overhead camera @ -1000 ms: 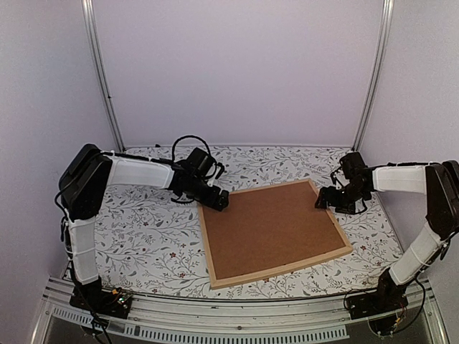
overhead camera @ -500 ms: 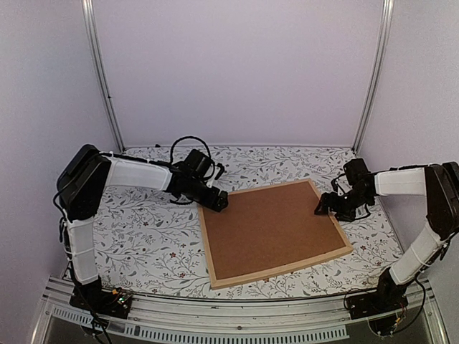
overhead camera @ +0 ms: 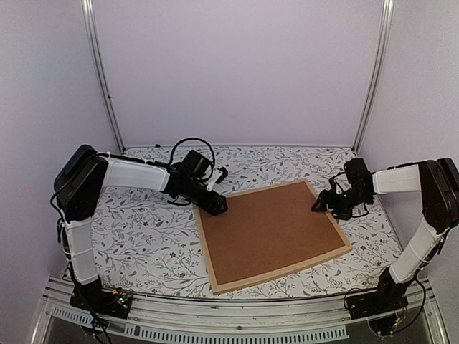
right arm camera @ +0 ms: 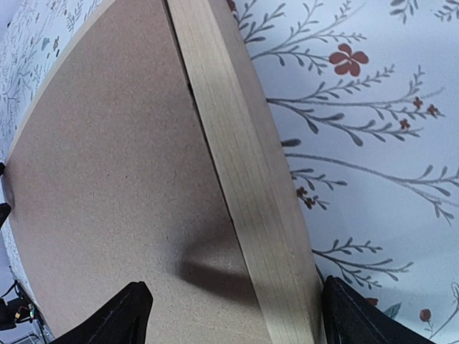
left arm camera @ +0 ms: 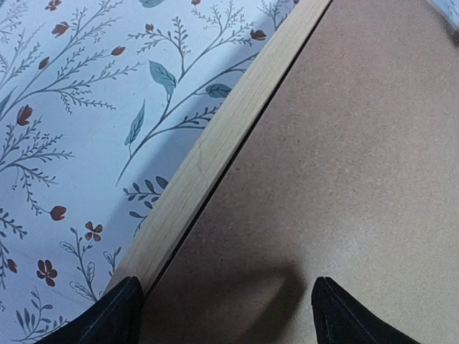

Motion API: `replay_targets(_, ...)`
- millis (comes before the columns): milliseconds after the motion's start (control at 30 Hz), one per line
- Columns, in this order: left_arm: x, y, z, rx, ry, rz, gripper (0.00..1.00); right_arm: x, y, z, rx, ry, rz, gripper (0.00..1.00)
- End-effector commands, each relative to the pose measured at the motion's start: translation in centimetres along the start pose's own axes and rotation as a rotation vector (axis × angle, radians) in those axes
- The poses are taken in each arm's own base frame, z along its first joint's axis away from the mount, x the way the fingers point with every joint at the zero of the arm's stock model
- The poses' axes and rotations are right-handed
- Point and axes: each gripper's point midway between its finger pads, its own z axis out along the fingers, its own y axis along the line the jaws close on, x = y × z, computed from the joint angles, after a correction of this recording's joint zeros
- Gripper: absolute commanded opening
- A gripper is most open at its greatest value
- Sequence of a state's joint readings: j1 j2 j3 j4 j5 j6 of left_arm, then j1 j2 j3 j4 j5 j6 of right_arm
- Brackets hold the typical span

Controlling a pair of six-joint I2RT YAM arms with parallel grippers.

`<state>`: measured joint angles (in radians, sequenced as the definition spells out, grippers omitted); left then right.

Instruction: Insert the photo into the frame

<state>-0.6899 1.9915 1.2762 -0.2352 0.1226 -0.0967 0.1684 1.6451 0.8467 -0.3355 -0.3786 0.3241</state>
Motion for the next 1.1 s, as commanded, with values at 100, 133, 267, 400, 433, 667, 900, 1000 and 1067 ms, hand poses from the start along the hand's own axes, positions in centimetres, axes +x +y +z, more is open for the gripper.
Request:
replay_targets(100,3.0,-4.5,-0.1,0.167,0.126,0.095,0.81,-1.9,4.0,1.4,-0.196,0.015,-0.034,0.85)
replay_targets(133,3.2,-4.6,-0.1,0.174,0.133,0.097,0.80,-2.1,4.0,1.5,-0.196,0.013,-0.037,0.85)
replay_targets(267,3.8,-5.1,0.3,0.192,0.154,0.106,0.80,-2.2,4.0,2.1,-0.200,0.024,-0.034,0.85)
replay_targets(400,3.8,-6.3,0.1,0.232,0.141,0.141,0.80,-2.1,4.3,2.4,-0.208,0.034,-0.037,0.85)
replay_targets(433,3.6,-6.7,0.0,0.245,0.130,0.163,0.80,-2.1,4.4,2.5,-0.208,0.035,-0.038,0.84)
replay_targets(667,2.2,-9.6,-0.7,0.322,0.083,0.258,0.79,-2.3,5.1,3.1,-0.214,0.045,-0.050,0.84)
replay_targets(900,2.2,-8.8,0.0,0.274,0.103,0.274,0.79,-2.4,5.1,3.6,-0.205,0.055,-0.056,0.85)
replay_targets(1000,2.1,-8.1,0.2,0.240,0.099,0.261,0.79,-2.6,5.0,3.4,-0.186,0.048,-0.064,0.85)
replay_targets(1067,1.9,-7.6,0.2,0.217,0.092,0.246,0.79,-2.8,4.8,3.2,-0.169,0.041,-0.069,0.84)
